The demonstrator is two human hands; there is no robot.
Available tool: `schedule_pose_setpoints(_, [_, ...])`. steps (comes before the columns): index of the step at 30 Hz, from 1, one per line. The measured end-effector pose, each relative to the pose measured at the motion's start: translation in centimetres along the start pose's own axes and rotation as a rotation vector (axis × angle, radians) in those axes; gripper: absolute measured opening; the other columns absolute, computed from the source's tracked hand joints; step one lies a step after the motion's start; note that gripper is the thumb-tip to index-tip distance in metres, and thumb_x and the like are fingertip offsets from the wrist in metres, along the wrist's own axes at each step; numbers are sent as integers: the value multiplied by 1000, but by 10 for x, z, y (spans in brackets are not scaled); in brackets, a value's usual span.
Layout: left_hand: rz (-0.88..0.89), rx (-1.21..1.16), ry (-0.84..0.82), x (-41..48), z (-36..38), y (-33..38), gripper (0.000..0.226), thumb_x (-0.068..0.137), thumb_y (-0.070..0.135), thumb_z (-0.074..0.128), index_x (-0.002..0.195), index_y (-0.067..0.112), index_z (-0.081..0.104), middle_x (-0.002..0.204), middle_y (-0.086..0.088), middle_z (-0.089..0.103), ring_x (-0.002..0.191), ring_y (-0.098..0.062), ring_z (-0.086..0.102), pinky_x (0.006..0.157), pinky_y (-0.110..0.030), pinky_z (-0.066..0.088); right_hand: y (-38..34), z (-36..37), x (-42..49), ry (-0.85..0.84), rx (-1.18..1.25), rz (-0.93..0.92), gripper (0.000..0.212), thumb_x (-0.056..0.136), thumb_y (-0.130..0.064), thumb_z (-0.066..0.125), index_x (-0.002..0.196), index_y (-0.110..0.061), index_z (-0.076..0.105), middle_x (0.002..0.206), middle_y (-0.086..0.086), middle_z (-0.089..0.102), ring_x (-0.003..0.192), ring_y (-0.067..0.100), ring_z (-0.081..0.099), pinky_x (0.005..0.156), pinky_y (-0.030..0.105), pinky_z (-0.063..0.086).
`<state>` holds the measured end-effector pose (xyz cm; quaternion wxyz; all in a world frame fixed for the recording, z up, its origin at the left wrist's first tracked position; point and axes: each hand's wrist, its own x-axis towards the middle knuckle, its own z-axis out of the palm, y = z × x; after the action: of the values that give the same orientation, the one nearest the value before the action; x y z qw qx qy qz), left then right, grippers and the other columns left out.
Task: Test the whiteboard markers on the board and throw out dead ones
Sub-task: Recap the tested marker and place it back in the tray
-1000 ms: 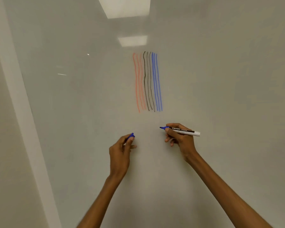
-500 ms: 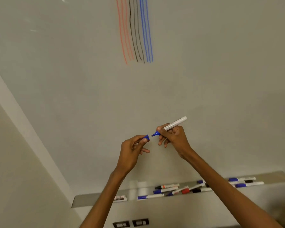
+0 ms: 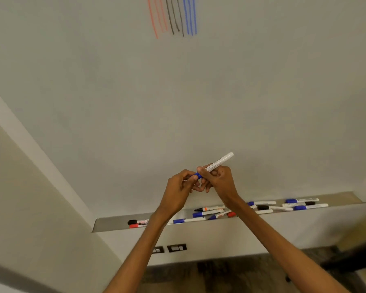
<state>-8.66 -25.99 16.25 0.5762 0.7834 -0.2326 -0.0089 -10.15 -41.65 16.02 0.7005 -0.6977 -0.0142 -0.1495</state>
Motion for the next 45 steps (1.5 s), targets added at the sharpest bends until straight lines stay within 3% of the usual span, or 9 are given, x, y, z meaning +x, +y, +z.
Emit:
schedule_pose_setpoints(9, [-33, 4, 20, -26, 23, -39, 19, 103, 14, 49, 103, 3, 65, 85, 5, 69, 75, -7, 71, 71, -16, 55, 46, 20, -37, 240, 113, 145, 19, 91, -14, 67, 79, 1, 68, 54, 5, 61, 45, 13, 57, 47, 19, 48])
schedule_pose_setpoints(17, [-89, 140, 53, -38, 22, -76, 15, 103, 14, 50, 102, 16, 65, 93, 3, 68, 87, -4, 65, 75, -14, 53, 73, 54, -46, 375, 252, 289, 18, 92, -11, 65, 78, -2, 64, 51, 1, 59, 41, 9, 52, 44, 16, 44])
schedule_pose_setpoints(25, [-51, 250, 80, -29, 8, -110, 17, 104, 12, 49, 110, 11, 65, 93, 2, 67, 73, 1, 59, 68, -9, 48, 95, 90, -24, 503, 277, 420, 20, 93, -14, 66, 75, -4, 63, 55, 8, 55, 43, 12, 49, 46, 17, 44])
schedule_pose_setpoints(30, [-64, 347, -44, -28, -34, -142, 21, 104, 19, 50, 116, 13, 66, 100, 1, 70, 80, -3, 60, 74, -6, 45, 114, 111, -21, 363, 205, 516, 25, 93, -18, 65, 74, -2, 63, 51, 4, 59, 41, 10, 51, 43, 18, 43])
schedule_pose_setpoints(33, [-92, 395, -130, -31, -68, -167, 25, 102, 29, 52, 119, 18, 68, 102, 2, 72, 86, -7, 64, 80, -15, 49, 129, 126, -20, 211, 147, 634, 27, 92, -27, 66, 83, -1, 69, 64, 8, 66, 49, 14, 57, 46, 20, 45])
schedule_pose_setpoints(35, [-130, 390, -134, -29, -85, -182, 26, 100, 28, 55, 121, 18, 68, 104, 1, 73, 87, -10, 66, 81, -19, 52, 140, 132, -15, 179, 137, 711, 27, 92, -31, 66, 92, -5, 71, 74, 7, 71, 54, 16, 61, 48, 21, 46])
schedule_pose_setpoints(39, [-211, 365, -87, -22, -114, -208, 26, 98, 26, 60, 122, 19, 68, 111, 2, 72, 94, -7, 64, 82, -6, 45, 160, 135, 1, 187, 122, 725, 24, 90, -28, 69, 100, -6, 69, 88, 11, 73, 63, 18, 64, 54, 24, 51])
schedule_pose_setpoints(45, [-385, 245, -20, -24, -144, -243, 21, 94, 16, 65, 113, 23, 69, 108, 9, 68, 96, -8, 65, 87, -19, 54, 190, 148, 11, 20, -73, 643, 10, 93, -13, 66, 102, -14, 69, 92, 9, 73, 70, 16, 68, 59, 19, 54])
